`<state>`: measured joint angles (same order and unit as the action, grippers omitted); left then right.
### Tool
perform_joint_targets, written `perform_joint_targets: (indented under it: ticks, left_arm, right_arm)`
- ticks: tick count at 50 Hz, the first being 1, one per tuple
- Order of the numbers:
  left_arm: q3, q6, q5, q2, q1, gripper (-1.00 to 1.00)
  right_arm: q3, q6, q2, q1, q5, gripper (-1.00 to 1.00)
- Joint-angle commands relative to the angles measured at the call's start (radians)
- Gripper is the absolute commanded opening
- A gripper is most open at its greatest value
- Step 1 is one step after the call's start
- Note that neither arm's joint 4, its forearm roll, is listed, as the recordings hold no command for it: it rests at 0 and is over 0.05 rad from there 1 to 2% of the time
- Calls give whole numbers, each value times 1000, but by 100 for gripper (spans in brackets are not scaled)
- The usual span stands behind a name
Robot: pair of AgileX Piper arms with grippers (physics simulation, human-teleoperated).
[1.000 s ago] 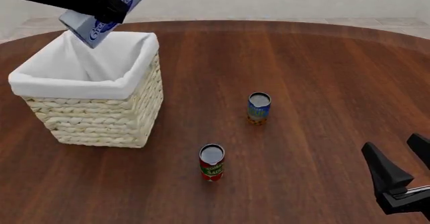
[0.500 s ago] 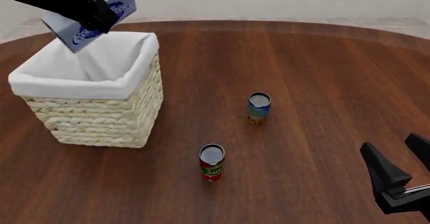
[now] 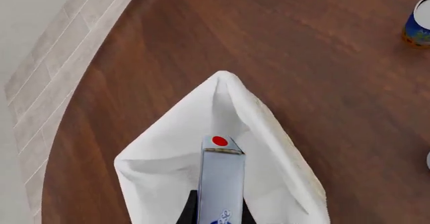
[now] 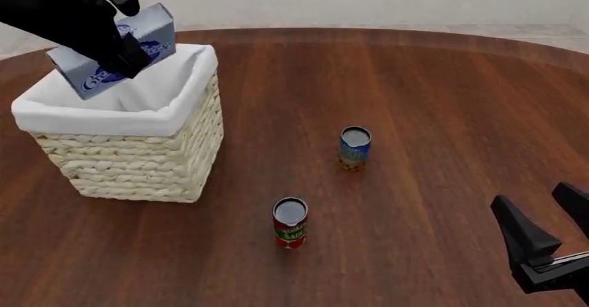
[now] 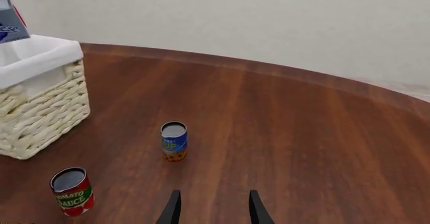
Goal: Pick up the cream cheese box, and put it in the basket.
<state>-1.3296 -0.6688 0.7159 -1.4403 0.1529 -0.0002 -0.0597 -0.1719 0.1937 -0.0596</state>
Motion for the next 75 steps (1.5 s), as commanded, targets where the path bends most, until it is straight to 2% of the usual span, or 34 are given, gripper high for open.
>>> perform_joint_targets:
  ticks: [1, 12, 28, 37, 46, 62, 71, 72, 75]
  left_arm:
    - [30, -58, -17, -30, -48, -100]
    - [-22, -43, -25, -75, -74, -100]
    - [23, -56, -67, -95, -92, -100]
    - [50, -115, -132, -99, -113, -100]
    - [46, -140, -164, -116, -116, -100]
    - [65, -148, -186, -136, -105, -100]
    - [40, -148, -176, -147, -109, -100]
    - [39, -148, -176, -147, -108, 100]
    - [48, -151, -173, -138, -106, 100]
  right_arm:
    - [0, -1, 1, 3, 3, 100]
    - [0, -3, -16, 7, -11, 100]
    - [0, -2, -28, 5, -21, 100]
    - [0, -3, -32, 5, -24, 100]
    - [0, -3, -27, 7, -17, 100]
    - [0, -3, -29, 6, -19, 100]
    - [0, -1, -37, 9, -27, 100]
    - [0, -2, -33, 9, -23, 100]
    - [0, -1, -30, 10, -20, 100]
